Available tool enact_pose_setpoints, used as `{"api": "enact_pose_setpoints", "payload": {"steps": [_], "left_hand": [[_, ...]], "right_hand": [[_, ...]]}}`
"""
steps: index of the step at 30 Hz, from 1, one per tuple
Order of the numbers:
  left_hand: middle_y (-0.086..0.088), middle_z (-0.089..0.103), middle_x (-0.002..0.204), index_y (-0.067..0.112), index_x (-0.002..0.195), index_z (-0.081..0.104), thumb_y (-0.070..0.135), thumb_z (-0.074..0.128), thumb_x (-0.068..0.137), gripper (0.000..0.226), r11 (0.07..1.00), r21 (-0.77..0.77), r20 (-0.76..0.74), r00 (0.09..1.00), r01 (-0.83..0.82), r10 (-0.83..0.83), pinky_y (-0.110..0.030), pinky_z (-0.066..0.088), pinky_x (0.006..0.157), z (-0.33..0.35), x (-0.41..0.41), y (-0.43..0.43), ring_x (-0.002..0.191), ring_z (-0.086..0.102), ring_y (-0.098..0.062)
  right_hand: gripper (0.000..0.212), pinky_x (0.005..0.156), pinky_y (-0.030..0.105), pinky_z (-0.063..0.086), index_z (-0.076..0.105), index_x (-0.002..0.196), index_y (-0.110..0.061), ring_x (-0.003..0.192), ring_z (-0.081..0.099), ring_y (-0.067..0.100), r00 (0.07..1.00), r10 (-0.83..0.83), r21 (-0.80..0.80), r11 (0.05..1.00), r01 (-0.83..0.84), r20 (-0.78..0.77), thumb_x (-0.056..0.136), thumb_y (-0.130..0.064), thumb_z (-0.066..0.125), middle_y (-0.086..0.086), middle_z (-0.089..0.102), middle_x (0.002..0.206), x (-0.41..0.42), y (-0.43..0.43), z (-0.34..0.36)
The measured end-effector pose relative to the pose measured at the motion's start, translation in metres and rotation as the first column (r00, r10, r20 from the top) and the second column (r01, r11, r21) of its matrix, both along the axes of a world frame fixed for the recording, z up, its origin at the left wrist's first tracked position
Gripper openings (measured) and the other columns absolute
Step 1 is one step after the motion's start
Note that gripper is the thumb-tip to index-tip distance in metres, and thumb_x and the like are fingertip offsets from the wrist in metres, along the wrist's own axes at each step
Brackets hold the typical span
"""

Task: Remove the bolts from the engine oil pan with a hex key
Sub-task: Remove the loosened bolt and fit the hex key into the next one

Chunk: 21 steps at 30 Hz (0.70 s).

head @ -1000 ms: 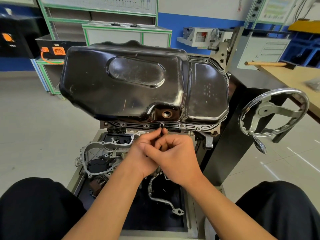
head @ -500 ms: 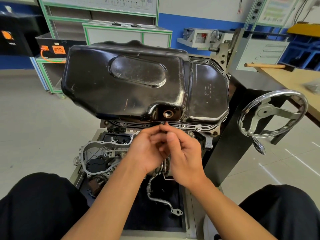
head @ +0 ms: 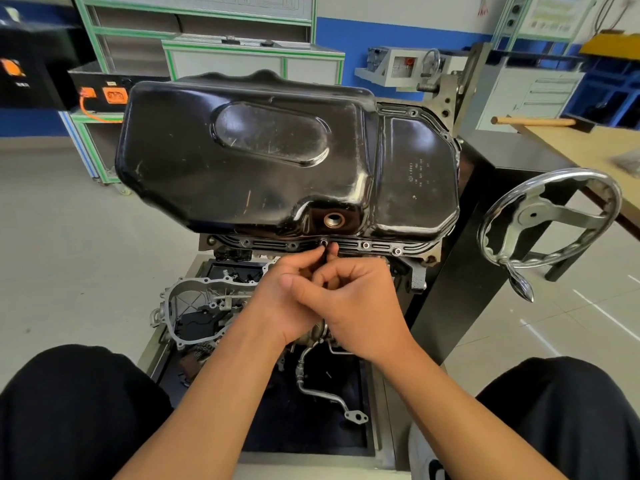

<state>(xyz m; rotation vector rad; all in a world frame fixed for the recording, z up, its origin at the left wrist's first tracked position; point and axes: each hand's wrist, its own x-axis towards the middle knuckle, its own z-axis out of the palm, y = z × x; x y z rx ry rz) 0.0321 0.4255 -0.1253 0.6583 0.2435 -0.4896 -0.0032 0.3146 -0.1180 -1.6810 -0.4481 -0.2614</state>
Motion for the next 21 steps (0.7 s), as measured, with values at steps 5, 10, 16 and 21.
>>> {"api": "enact_pose_setpoints", "payload": {"steps": [5,10,16,21], "left_hand": [[-0.007,0.069,0.067,0.007,0.076,0.079,0.02,0.063,0.081,0.021,0.999,-0.022,0.052,0.998,0.04,-0.039,-0.029,0.058,0.059,0.005,-0.002,0.001,0.061,0.07,-0.019],[0.0,0.044,0.084,0.01,0.096,0.071,0.024,0.064,0.079,0.023,0.999,0.031,0.056,0.998,-0.014,0.012,-0.028,0.032,0.099,0.005,-0.001,0.0,0.083,0.045,-0.014],[0.007,0.035,0.039,0.015,0.09,0.059,0.03,0.063,0.079,0.019,0.996,0.091,0.131,0.991,0.008,-0.02,-0.02,0.038,0.057,0.006,-0.002,0.004,0.049,0.04,-0.009],[0.001,0.039,0.049,0.012,0.082,0.062,0.024,0.065,0.08,0.012,0.994,0.105,0.115,0.993,0.022,-0.034,-0.024,0.042,0.06,0.004,-0.001,0.005,0.057,0.038,-0.014]], "right_hand": [[0.021,0.07,0.017,0.053,0.076,0.103,-0.015,0.073,0.069,0.007,0.984,-0.064,-0.111,0.99,0.083,0.165,0.083,-0.011,0.076,-0.007,0.074,0.077,-0.008,-0.004,0.004],[0.034,0.084,0.016,0.049,0.061,0.132,-0.006,0.091,0.067,0.004,0.955,-0.022,-0.161,0.984,0.072,0.296,0.101,-0.019,0.054,-0.002,0.071,0.099,-0.002,-0.009,-0.005],[0.031,0.072,0.026,0.054,0.063,0.123,-0.018,0.075,0.069,0.012,0.971,-0.021,0.047,0.999,0.01,0.239,0.102,-0.027,0.043,-0.012,0.071,0.078,0.005,0.003,-0.01],[0.043,0.059,0.031,0.051,0.072,0.079,-0.016,0.058,0.065,0.023,0.991,0.0,0.139,0.99,-0.019,0.131,0.099,-0.046,0.048,-0.006,0.067,0.06,0.008,0.007,-0.006]]}}
